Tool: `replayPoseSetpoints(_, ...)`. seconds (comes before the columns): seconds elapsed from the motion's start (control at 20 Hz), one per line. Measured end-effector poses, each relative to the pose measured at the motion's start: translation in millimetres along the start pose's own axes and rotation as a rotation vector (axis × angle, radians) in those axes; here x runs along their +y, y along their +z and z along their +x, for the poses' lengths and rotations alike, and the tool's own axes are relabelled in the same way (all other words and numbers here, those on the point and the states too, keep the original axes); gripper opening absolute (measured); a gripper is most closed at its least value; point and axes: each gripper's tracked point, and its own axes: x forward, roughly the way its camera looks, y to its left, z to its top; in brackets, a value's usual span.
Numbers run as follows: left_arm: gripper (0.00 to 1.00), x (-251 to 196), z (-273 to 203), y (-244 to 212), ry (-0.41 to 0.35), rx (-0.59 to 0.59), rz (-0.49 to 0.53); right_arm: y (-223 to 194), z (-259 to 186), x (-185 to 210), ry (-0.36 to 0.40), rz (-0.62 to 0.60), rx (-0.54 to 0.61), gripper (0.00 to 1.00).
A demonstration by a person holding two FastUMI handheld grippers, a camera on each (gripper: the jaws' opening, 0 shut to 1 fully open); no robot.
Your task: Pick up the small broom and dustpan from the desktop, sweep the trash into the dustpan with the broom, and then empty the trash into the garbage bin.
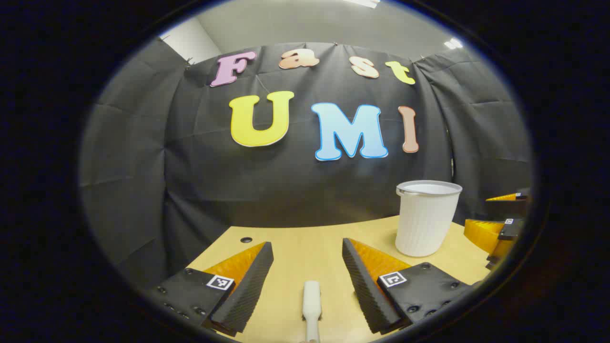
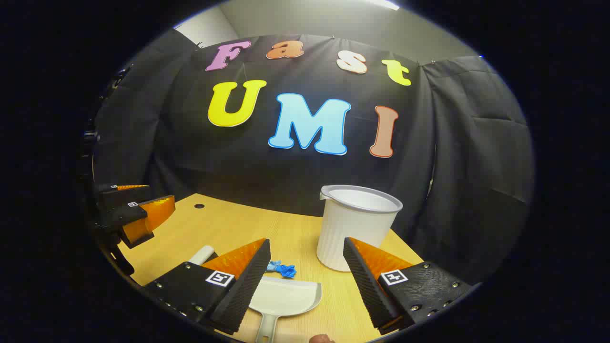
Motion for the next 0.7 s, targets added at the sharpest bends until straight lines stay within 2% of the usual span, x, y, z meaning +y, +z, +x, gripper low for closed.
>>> replayPoseSetpoints(0.5,0.95,7,14,-26,-0.053,0.065,0.042,-33,1,19,-0.001,0.042,0.124,0.96)
replayPoseSetpoints(0.7,0.97,4,18,-60,-0.092,0.147,0.046,-54,2,28,0.012,0.047,0.201,0.96)
